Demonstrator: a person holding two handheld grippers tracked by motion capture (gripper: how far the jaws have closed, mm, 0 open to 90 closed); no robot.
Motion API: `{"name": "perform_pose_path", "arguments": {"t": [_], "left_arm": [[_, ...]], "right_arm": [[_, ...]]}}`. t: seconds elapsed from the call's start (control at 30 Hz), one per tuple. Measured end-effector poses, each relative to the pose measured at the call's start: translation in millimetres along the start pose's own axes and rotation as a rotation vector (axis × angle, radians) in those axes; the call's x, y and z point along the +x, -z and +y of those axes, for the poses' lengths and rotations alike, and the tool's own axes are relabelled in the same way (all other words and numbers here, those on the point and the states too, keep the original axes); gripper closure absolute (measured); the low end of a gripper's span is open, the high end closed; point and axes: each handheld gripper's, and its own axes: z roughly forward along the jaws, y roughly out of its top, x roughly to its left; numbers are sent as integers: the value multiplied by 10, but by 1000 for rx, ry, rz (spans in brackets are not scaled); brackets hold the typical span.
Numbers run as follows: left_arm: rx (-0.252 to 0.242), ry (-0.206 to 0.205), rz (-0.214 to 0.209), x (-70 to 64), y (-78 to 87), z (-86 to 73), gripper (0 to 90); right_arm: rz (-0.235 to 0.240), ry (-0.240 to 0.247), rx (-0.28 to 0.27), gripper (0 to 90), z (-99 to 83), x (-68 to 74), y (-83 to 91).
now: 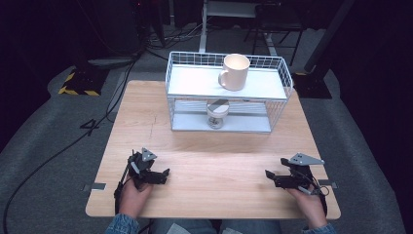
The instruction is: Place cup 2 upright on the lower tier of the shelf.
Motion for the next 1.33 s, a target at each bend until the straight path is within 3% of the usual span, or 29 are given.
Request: {"name": "perform_pose_path", "arguments": {"t": [0.37, 0.5, 0.93, 1.1, 1.33], "left_arm": [[0, 1, 3, -1, 0, 1, 7], [1, 0, 1, -1, -1, 2, 7], [2, 5, 0, -2, -12, 13, 7], [0, 3, 2, 0, -14, 15, 7], [3, 10, 4, -5, -11, 13, 6]], "right_arm": [[-35, 49, 60, 148, -37, 30, -121], [-26, 49, 68, 148, -54, 33, -161], [-67, 15, 81, 128, -91, -18, -253], [-92, -7, 99, 54, -79, -28, -280], [-101, -14, 104, 38, -78, -31, -286]]}}
